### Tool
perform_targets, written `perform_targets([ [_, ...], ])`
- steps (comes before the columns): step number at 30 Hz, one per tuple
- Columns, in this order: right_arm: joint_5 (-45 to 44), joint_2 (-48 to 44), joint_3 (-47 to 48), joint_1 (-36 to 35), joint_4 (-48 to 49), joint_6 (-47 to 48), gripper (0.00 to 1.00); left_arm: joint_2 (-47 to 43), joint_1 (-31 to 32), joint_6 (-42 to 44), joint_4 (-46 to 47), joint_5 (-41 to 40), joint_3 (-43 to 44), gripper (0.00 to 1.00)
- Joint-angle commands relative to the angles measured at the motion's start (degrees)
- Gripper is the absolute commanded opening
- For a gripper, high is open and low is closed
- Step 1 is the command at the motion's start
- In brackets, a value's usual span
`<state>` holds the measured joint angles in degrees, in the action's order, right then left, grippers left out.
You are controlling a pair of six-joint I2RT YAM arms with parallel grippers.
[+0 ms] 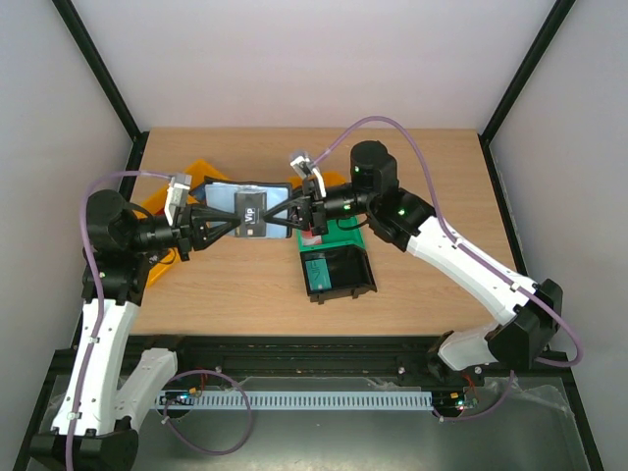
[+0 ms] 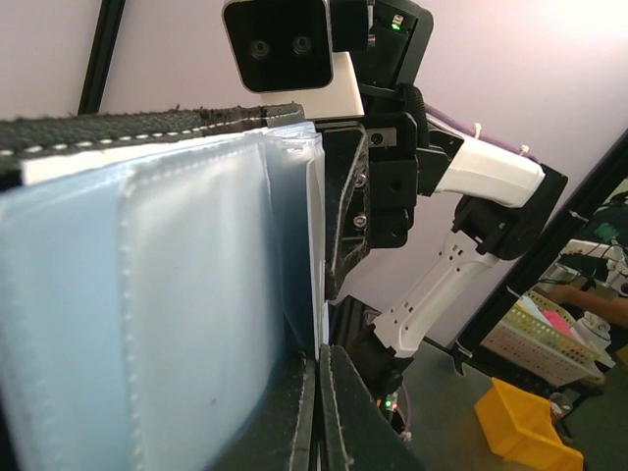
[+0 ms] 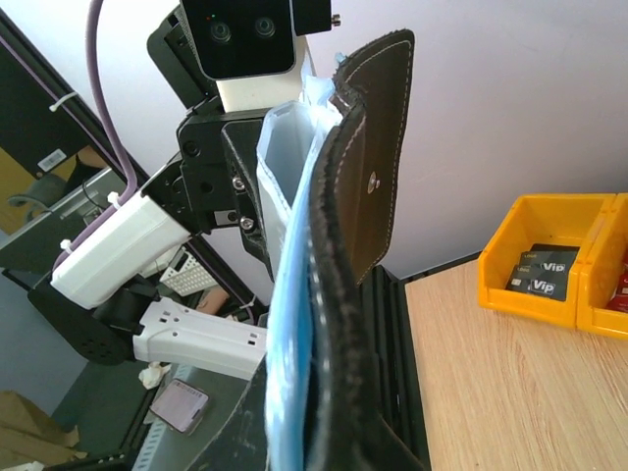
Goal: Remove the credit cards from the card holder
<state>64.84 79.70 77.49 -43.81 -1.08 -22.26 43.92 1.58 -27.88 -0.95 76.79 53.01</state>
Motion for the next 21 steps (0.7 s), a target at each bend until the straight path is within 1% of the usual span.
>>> perform_targets([
  [1, 1.61, -2.76, 0.27, 2.26, -2.55, 3.56, 0.02, -0.47, -0.35, -0.42, 1.28, 1.74, -0.15, 0.02],
  [12, 0.92, -5.58, -2.13, 7.94, -7.9, 6.95, 0.02, -0.27, -0.53, 2.12, -1.54, 0.17, -0.33, 0.02],
  [14, -1.23, -6.41, -2.65, 10.4, -9.01, 7.26, 0.02, -0.39, -0.89, 3.59, -3.34, -1.2, -0.13, 0.02],
  [18, -7.97, -8.45, -4.93, 17.87, -8.9, 4.63, 0.02, -0.9, -1.77, 7.73, -8.29, -4.37, -0.5, 0.02],
  [19, -9.09, -8.7, -5.34, 20.25, -8.86, 3.78, 0.02, -0.98, -2.07, 8.95, -9.65, -5.24, -0.94, 0.02],
  [21, -10.66, -8.77, -5.56, 22.72, -9.43, 3.04, 0.02, -1.32, -3.01, 10.48, -11.83, -7.44, -1.82, 0.02],
])
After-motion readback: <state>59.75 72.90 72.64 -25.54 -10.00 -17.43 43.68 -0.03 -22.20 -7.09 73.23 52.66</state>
